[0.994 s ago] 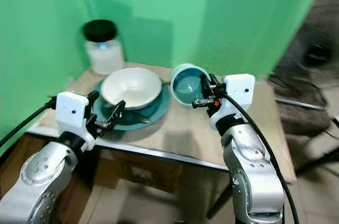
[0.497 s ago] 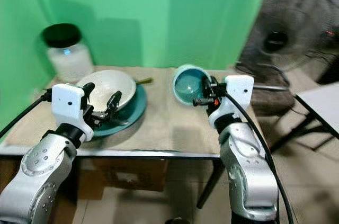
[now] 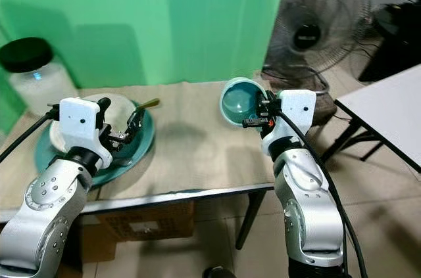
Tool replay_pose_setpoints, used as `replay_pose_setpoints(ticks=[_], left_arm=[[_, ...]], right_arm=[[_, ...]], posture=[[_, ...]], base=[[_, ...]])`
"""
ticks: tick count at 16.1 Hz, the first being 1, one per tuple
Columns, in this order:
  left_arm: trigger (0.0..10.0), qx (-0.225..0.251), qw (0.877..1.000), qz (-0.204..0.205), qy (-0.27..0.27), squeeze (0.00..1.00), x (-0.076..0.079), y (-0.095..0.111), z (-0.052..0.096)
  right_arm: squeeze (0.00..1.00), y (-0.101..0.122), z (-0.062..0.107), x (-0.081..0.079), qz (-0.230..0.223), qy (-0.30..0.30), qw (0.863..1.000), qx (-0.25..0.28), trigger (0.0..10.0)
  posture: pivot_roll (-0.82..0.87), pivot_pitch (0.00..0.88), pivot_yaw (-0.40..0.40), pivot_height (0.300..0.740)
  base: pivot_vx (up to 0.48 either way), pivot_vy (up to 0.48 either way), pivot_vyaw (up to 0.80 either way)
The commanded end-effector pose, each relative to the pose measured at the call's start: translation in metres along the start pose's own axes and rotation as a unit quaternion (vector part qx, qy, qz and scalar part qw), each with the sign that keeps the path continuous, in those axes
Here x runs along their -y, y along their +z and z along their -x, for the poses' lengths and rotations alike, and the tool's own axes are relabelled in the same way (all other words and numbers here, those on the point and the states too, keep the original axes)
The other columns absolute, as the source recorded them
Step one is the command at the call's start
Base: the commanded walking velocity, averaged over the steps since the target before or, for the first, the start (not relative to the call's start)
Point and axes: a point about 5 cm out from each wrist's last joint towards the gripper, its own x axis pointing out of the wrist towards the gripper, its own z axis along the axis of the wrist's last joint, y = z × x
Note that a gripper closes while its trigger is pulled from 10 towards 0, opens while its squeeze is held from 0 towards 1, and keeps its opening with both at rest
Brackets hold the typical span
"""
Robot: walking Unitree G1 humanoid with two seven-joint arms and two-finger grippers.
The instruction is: Setting the table
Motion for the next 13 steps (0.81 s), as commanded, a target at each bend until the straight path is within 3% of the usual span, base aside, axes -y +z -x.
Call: replay_pose_setpoints(ticks=[1, 7, 13], left_arm=[[10.0, 0.002, 1.0, 0.001, 0.014, 0.0, -0.004, 0.0, 0.001], [10.0, 0.006, 0.999, -0.016, 0.041, 0.0, -0.016, 0.002, 0.007], [10.0, 0.015, 0.999, -0.024, 0.025, 0.0, -0.003, 0.004, 0.007]], right_arm=[[0.0, 0.004, -0.002, -0.001, 0.002, -0.003, 1.0, 0.013, 10.0], [0.0, 0.002, -0.011, -0.008, 0.001, 0.019, 1.0, 0.008, 10.0], [0.0, -0.008, -0.011, -0.002, -0.02, 0.022, 1.0, -0.008, 10.0]], posture=[[-0.08, 0.0, -0.002, 0.74], [-0.05, 0.0, -0.008, 0.74], [-0.02, 0.0, -0.031, 0.74]], base=[[0.0, 0.0, -0.8], [0.0, 0.0, -0.8], [0.0, 0.0, -0.8]])
